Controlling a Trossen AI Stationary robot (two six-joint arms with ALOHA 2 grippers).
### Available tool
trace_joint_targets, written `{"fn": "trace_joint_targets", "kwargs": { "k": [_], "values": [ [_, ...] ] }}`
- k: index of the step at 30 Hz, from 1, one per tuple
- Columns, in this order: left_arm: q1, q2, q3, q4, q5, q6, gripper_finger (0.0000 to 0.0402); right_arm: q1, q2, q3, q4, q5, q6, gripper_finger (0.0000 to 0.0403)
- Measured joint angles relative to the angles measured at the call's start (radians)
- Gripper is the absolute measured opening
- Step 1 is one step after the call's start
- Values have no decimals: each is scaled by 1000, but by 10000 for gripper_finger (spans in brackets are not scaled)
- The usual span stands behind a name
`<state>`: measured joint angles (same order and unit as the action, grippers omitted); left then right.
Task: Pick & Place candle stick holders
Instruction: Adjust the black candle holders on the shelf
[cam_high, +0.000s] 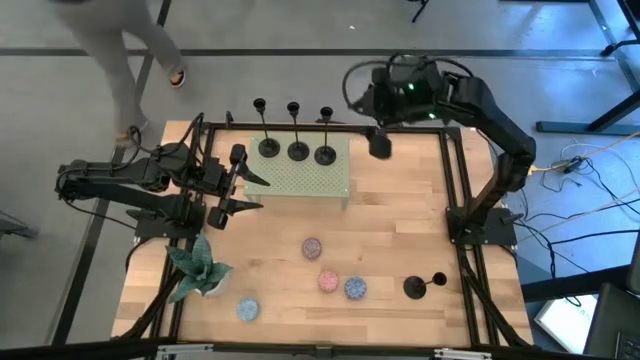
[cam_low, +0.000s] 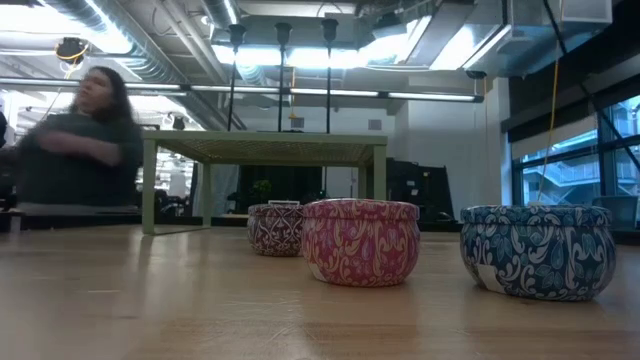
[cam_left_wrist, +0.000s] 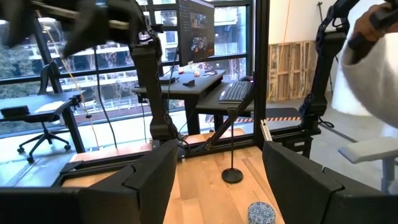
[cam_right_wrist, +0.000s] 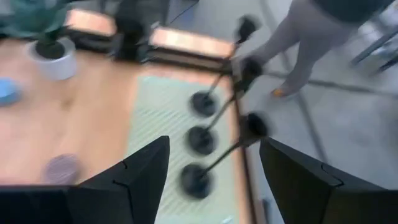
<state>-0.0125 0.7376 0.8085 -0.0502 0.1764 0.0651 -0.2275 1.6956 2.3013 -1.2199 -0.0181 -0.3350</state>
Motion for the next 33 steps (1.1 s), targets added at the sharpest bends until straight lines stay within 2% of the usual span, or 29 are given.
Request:
{"fn": "trace_joint_targets", "kwargs": {
  "k": [9,18,21,27,33],
  "values": [
    [0,0,0,0,0,-2,235,188,-24,31,-340,-4,233,255],
    [0,0,0,-8,0,-22,235,444,-25,-76,-344,-2,371,229],
    [0,0,0,-8,0,-25,235,521,-31,-170,-343,26,407,214],
    [0,0,0,-8,0,-26,235,649,-135,-445,-315,253,595,193],
    [0,0,0,-6,0,-26,235,765,-369,-744,-93,278,788,189]
  ]
}}
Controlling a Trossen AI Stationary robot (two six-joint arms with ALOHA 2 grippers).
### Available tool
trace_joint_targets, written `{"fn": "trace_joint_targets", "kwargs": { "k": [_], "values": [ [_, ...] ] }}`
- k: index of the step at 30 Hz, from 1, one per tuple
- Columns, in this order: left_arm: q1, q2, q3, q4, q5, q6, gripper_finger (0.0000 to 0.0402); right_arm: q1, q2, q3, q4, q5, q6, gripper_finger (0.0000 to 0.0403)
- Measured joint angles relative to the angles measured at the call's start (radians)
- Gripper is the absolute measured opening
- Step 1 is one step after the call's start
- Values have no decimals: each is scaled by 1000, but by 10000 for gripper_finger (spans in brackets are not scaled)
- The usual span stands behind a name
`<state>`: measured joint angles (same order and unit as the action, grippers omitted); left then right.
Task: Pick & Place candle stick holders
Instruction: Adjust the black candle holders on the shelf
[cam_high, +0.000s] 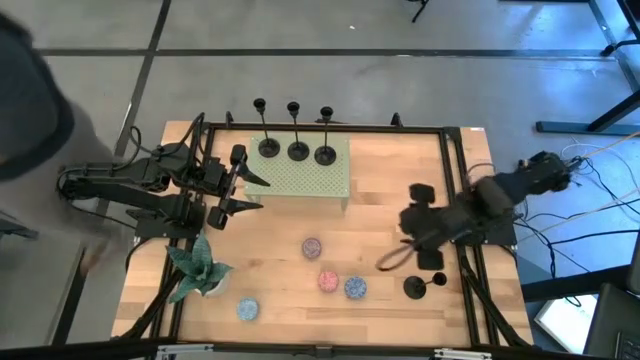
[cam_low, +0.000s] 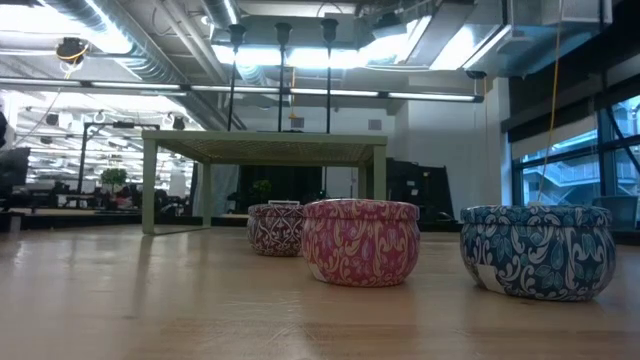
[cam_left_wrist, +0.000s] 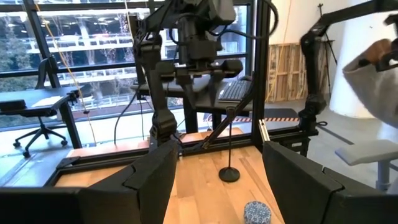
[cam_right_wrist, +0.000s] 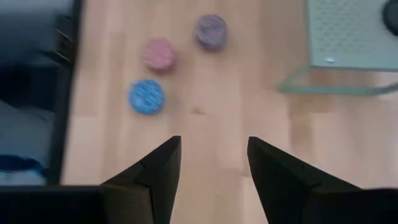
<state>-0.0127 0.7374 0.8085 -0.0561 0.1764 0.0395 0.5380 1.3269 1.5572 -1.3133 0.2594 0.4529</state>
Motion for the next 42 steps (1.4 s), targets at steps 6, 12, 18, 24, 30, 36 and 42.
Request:
{"fn": "trace_joint_targets", "kwargs": {
  "k": [6,12,18,24,30,36,42],
  "values": [
    [0,0,0,2,0,0,235,90,-199,-263,253,-17,164,188],
    [0,0,0,3,0,0,235,157,-266,-411,394,-84,196,188],
    [0,0,0,3,-46,0,235,184,-269,-437,400,-86,204,188],
    [0,0,0,-8,-115,0,235,186,-269,-431,422,-5,89,188],
    [0,0,0,-114,-364,0,235,186,-269,-431,442,285,-71,188],
    [4,0,0,-319,-752,-28,235,186,-269,-439,448,508,-71,188],
    [51,2,0,-322,-816,-9,235,167,-322,-541,562,496,-161,188]
  ]
}}
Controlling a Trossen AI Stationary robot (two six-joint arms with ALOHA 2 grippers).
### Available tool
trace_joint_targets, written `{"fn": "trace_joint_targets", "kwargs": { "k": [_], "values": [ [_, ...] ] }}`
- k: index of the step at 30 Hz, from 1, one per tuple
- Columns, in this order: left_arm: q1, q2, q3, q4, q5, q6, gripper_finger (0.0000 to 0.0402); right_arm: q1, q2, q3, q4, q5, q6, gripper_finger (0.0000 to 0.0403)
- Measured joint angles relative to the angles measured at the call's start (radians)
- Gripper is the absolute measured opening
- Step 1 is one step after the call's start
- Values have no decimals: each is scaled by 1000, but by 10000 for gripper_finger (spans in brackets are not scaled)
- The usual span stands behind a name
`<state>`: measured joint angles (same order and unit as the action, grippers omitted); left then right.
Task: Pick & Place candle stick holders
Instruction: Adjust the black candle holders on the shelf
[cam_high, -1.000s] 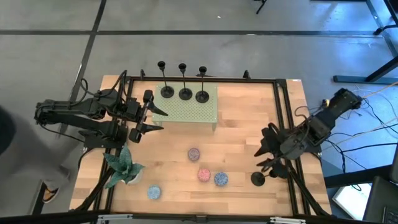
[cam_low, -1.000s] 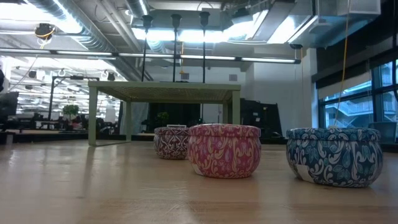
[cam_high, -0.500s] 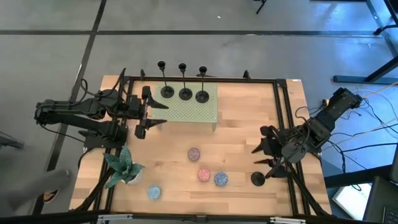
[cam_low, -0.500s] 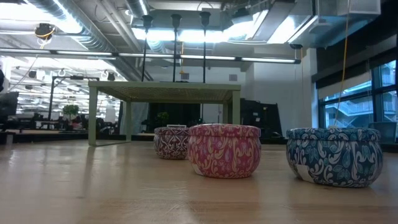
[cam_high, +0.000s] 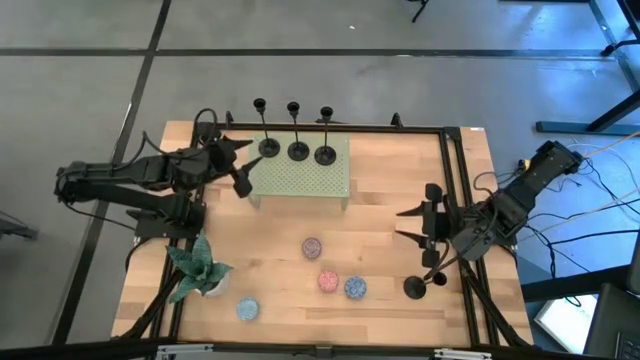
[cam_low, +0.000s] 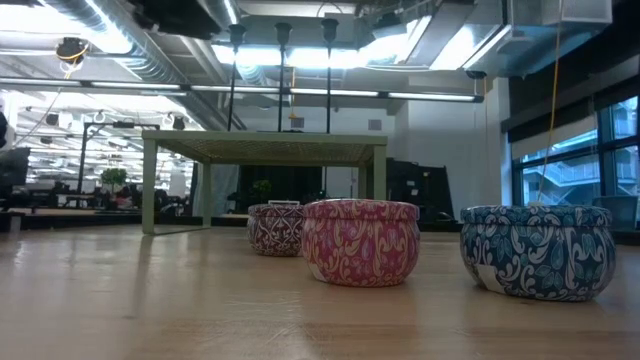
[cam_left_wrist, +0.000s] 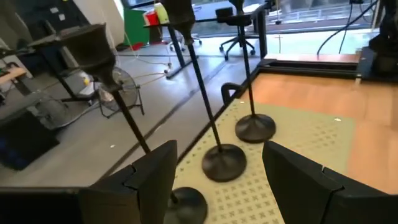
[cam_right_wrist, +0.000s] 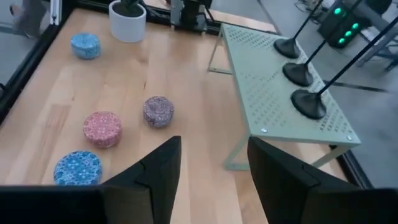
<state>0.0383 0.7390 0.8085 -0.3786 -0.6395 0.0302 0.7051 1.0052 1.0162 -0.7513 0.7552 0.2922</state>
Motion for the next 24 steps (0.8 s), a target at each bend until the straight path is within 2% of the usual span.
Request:
{"fn": "trace_joint_targets", "kwargs": {
  "k": [6,11,15,19,24],
  "values": [
    [108,36,0,-11,23,-1,235,-88,-163,-208,234,-101,-72,188],
    [178,116,0,-25,93,-25,235,-158,-292,-386,453,-216,-155,188],
    [200,158,0,-46,50,-44,235,-191,-348,-495,575,-252,-172,188],
    [207,147,0,-82,7,-19,235,-204,-369,-538,594,-254,-181,188],
    [207,38,12,-174,-22,7,229,-205,-374,-539,606,-258,-168,188]
  ]
}}
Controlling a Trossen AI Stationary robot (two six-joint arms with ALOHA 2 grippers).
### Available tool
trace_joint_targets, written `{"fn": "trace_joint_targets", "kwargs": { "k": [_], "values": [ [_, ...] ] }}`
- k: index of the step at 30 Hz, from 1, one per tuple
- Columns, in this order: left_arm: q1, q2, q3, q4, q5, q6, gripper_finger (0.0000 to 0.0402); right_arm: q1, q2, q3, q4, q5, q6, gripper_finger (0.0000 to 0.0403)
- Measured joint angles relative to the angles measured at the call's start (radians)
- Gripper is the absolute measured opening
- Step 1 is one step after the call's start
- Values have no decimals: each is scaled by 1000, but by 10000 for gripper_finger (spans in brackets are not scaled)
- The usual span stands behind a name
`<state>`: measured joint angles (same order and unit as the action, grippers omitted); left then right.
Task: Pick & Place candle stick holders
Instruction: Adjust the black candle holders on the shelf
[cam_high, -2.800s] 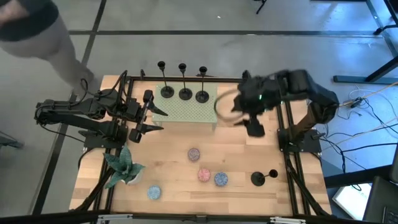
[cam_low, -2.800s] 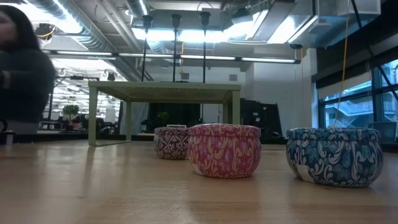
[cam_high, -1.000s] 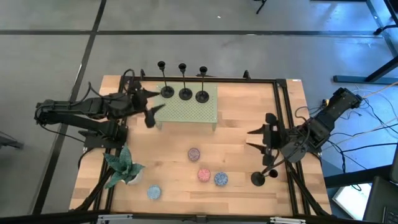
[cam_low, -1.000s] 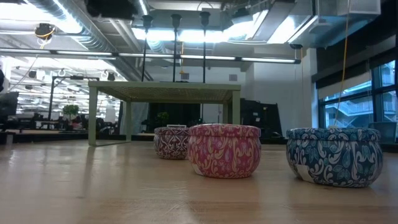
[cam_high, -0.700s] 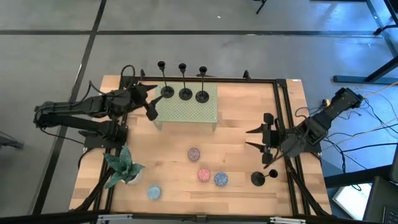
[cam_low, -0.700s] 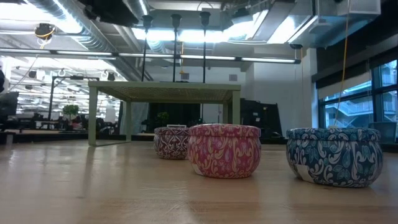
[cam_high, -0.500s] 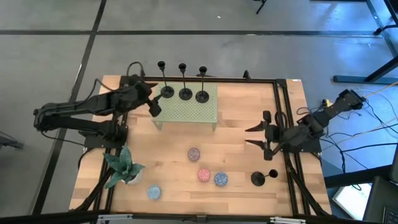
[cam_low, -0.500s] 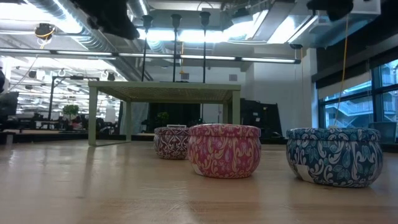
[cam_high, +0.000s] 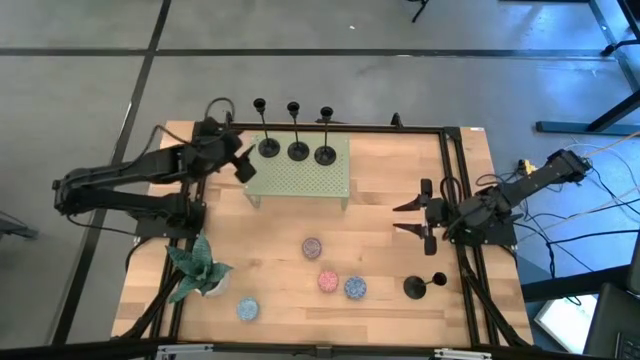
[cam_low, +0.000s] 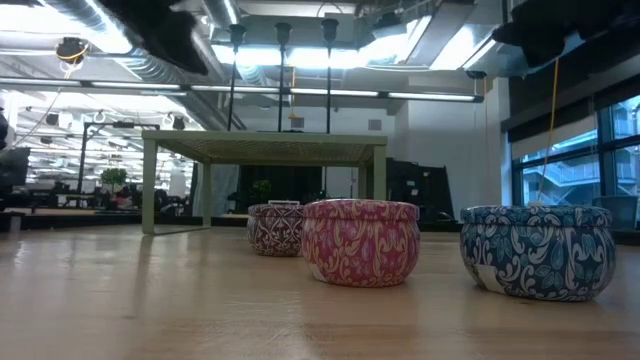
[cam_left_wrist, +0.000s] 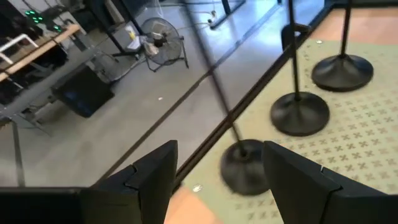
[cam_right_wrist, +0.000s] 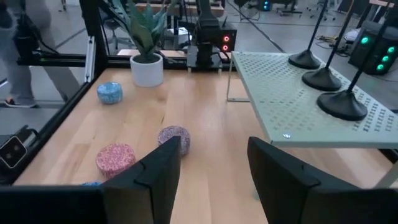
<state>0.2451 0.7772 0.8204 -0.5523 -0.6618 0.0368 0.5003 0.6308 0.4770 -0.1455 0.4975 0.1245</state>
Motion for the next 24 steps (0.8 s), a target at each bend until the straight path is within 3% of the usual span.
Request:
{"fn": "trace_joint_targets", "kwargs": {
  "k": [2,5,9,12,15,19,24],
  "values": [
    [1,-64,-2,-40,12,-13,223,0,0,0,0,-16,-2,188],
    [9,-151,-67,-21,109,-54,215,0,0,0,0,-20,-10,188],
    [31,-228,-271,232,229,-64,208,0,0,0,17,-21,-45,188],
    [56,-230,-384,420,217,-19,206,0,0,0,45,-23,-55,188],
    [94,-224,-417,513,228,-39,205,0,0,0,65,-23,-56,188],
    [147,-200,-421,575,326,-103,205,0,1,0,71,-23,-104,188],
    [185,-118,-421,628,321,-126,205,0,1,0,102,-22,-137,188]
  ]
}}
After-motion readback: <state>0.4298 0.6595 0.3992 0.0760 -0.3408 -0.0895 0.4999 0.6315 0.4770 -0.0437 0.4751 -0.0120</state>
